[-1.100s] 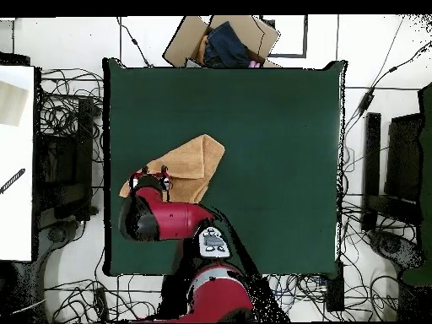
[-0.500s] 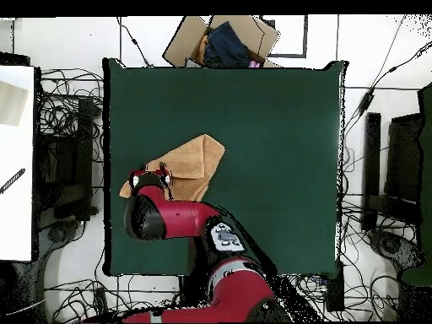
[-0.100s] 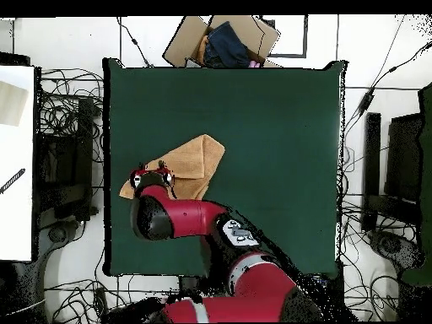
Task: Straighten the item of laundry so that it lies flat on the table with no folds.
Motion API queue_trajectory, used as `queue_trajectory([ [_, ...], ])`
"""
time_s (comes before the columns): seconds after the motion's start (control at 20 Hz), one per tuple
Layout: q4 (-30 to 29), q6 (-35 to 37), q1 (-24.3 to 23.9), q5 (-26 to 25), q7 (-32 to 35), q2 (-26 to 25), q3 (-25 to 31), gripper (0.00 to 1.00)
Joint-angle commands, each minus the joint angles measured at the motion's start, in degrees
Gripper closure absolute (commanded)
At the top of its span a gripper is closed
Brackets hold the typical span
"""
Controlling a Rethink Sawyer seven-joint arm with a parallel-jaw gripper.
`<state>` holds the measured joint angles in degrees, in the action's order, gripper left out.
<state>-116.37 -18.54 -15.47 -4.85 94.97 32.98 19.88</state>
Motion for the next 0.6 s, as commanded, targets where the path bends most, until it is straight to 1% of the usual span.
queue_trajectory([
  [0.05, -2.9, 2.1, -5.9, -4.4, 13.1, -3.4, 9.8, 0.00],
  [0.3, -3.2, 5.1, -9.9, -5.8, 11.4, -3.6, 12.7, 0.00],
  [0.35, -3.3, 7.2, -12.7, -6.6, 10.4, -3.5, 14.4, 0.00],
  [0.6, -3.5, 8.5, -15.0, -7.1, 9.3, -3.8, 16.0, 0.00],
])
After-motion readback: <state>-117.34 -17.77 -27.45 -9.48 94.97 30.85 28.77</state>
